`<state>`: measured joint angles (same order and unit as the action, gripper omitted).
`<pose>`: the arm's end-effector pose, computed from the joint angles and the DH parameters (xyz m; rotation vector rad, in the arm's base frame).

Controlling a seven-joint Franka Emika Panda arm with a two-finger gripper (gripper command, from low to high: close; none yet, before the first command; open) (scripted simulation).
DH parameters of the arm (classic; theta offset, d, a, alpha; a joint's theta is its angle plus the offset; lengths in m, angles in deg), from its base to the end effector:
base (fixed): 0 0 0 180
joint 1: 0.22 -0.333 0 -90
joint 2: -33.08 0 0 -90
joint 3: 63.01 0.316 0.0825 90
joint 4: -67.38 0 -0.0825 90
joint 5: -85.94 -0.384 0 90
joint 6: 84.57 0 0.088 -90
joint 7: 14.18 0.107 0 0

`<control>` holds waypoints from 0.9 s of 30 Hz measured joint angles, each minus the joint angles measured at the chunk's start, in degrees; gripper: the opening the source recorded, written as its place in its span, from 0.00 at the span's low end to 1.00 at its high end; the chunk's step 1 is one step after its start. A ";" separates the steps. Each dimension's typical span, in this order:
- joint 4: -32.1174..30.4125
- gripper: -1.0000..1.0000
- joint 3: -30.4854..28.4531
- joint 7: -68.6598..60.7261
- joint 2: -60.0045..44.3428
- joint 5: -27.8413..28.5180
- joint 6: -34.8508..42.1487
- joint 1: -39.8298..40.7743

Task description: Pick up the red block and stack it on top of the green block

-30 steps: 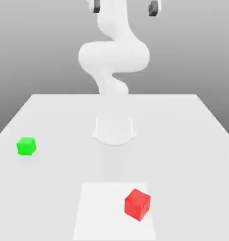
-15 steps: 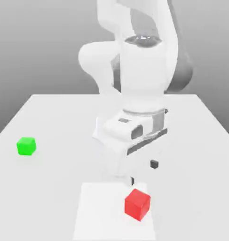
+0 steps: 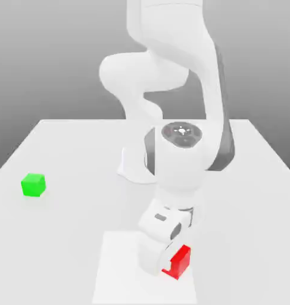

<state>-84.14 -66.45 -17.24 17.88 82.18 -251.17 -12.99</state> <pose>0.4141 0.0620 0.1546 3.1316 0.2424 -0.0017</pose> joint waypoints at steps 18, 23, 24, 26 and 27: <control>-7.00 0.00 -17.87 1.79 22.54 15.80 13.51 28.21; -9.39 0.00 -25.59 0.66 26.21 19.47 14.59 37.99; -9.89 0.00 -27.11 0.36 26.84 20.09 14.73 39.97; -10.91 0.00 -30.13 -0.32 27.96 21.21 14.92 43.90; -11.44 0.00 -31.63 -0.71 28.45 21.70 14.97 45.86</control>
<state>-95.58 -98.07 -17.95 46.33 103.88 -236.19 32.87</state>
